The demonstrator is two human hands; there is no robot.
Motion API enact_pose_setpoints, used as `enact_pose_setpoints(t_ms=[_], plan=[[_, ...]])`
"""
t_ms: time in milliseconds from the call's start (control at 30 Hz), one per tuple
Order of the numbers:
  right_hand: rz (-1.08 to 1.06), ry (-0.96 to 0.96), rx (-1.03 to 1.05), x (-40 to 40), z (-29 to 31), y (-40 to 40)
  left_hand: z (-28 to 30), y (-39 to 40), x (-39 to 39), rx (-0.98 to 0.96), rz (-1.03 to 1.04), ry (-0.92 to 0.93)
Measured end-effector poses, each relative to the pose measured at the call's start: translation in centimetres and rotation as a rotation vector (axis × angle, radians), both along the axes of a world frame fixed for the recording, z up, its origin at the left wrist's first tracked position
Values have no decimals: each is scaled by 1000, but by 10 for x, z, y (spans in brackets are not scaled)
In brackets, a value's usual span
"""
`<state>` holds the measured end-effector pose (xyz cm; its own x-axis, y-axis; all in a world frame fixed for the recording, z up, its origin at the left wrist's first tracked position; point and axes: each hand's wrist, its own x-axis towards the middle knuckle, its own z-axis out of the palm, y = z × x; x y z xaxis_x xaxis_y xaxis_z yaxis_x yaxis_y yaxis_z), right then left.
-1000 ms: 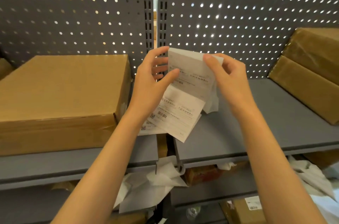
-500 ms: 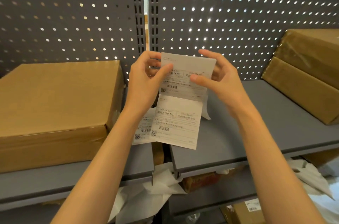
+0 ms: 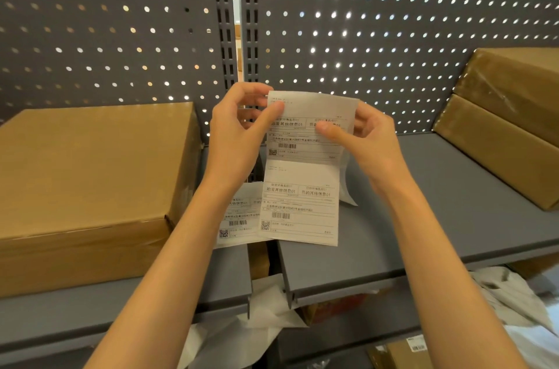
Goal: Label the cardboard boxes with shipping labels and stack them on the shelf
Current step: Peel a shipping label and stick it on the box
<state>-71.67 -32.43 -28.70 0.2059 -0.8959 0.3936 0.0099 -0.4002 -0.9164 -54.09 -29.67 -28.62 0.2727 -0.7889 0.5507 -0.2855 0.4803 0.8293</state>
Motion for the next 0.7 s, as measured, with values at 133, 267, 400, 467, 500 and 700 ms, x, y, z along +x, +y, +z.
enact_pose_setpoints(t_ms=[133, 267, 400, 467, 500, 700], plan=[[2, 6, -5, 1, -1, -1, 0, -1, 0, -4, -12, 2], [6, 3, -1, 3, -2, -2, 1, 0, 1, 8, -46, 13], [13, 15, -5, 4, -2, -2, 1, 0, 1, 6, -81, 31], [13, 26, -7, 4, -3, -2, 1, 1, 1, -4, -81, 26], [11, 25, -6, 4, -3, -2, 1, 1, 1, -10, -81, 24], [-2, 16, 20, 5, -4, 0, 1, 3, 1, -25, -39, 6]])
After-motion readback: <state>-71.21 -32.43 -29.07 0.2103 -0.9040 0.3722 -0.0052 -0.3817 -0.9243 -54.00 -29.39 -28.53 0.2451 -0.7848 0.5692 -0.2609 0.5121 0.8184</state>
